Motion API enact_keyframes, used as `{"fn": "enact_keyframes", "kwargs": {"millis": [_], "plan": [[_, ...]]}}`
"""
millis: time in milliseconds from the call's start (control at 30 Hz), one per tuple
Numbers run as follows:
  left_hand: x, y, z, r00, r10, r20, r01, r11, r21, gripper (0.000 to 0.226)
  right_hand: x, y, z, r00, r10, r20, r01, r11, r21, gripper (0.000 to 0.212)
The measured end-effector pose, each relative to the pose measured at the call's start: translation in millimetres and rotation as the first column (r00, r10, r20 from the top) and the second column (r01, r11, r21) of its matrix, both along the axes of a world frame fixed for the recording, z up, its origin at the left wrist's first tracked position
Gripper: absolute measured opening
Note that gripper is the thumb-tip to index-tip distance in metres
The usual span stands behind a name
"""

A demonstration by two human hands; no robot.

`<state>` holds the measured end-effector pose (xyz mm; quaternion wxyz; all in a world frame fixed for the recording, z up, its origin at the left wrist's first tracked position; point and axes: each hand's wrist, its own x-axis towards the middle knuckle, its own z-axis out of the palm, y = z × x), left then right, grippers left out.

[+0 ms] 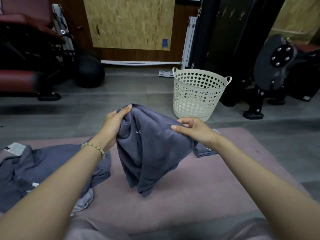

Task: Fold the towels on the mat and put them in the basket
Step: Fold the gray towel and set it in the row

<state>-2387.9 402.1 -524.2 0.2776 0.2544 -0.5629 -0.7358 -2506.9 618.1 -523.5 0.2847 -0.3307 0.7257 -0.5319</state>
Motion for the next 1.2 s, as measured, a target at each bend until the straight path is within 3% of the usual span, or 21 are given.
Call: {"fn": "enact_keyframes", "kwargs": {"millis": [167, 233, 400, 600, 733, 833, 933, 967, 1033, 1133, 1200], "plan": [[1.4, -5.4, -4.2, 0.998, 0.058, 0.023, -0.059, 0.997, 0.039, 0.017, 0.9, -1.2, 2.9, 0.998, 0.063, -0.001, -0.063, 0.996, -0.060, 0.030], [2.7, -8.7, -5.7, 0.997, 0.071, 0.024, -0.072, 0.996, 0.060, 0.017, 1.0, -2.4, 4.1, 0.995, 0.098, -0.037, -0.099, 0.994, -0.053, 0.024], [4.5, -10.3, -5.9, 0.996, 0.086, 0.025, -0.087, 0.995, 0.054, 0.019, 3.2, -4.3, -4.0, 0.999, 0.024, -0.023, -0.023, 0.999, 0.038, 0.016], [8.4, -15.1, -6.7, 0.993, 0.120, 0.007, -0.120, 0.990, 0.076, 0.018, 10.1, -2.3, -6.1, 0.993, 0.111, 0.037, -0.116, 0.975, 0.188, 0.012], [4.5, -20.0, -12.1, 0.992, 0.099, 0.074, -0.103, 0.993, 0.049, 0.023, 0.2, -7.0, -8.8, 0.969, -0.246, 0.021, 0.247, 0.969, -0.016, 0.019], [-2.1, -30.2, -10.5, 0.988, 0.081, 0.134, -0.091, 0.993, 0.070, 0.043, -12.7, -1.8, -5.8, 0.888, -0.436, 0.144, 0.456, 0.873, -0.169, 0.018], [-1.1, -50.2, -17.0, 0.992, 0.125, 0.002, -0.122, 0.965, 0.233, 0.041, -33.5, 21.5, -9.7, 0.774, -0.595, 0.219, 0.633, 0.739, -0.230, 0.015], [1.4, -54.7, -22.5, 0.983, 0.184, 0.010, -0.182, 0.960, 0.214, 0.033, -40.9, 31.6, -12.1, 0.743, -0.634, 0.215, 0.669, 0.701, -0.246, 0.014], [6.3, -58.5, -34.2, 0.961, 0.263, 0.083, -0.265, 0.964, 0.014, 0.024, -51.5, 49.2, -14.8, 0.722, -0.677, 0.145, 0.689, 0.680, -0.252, 0.013], [5.2, -58.6, -41.3, 0.961, 0.265, 0.075, -0.236, 0.932, -0.276, 0.023, -55.7, 64.8, -11.0, 0.759, -0.650, 0.035, 0.635, 0.726, -0.264, 0.008], [6.4, -58.8, -32.7, 0.970, 0.243, 0.033, -0.212, 0.898, -0.385, 0.028, -53.9, 69.6, -4.8, 0.779, -0.626, -0.012, 0.599, 0.751, -0.277, 0.007]]}}
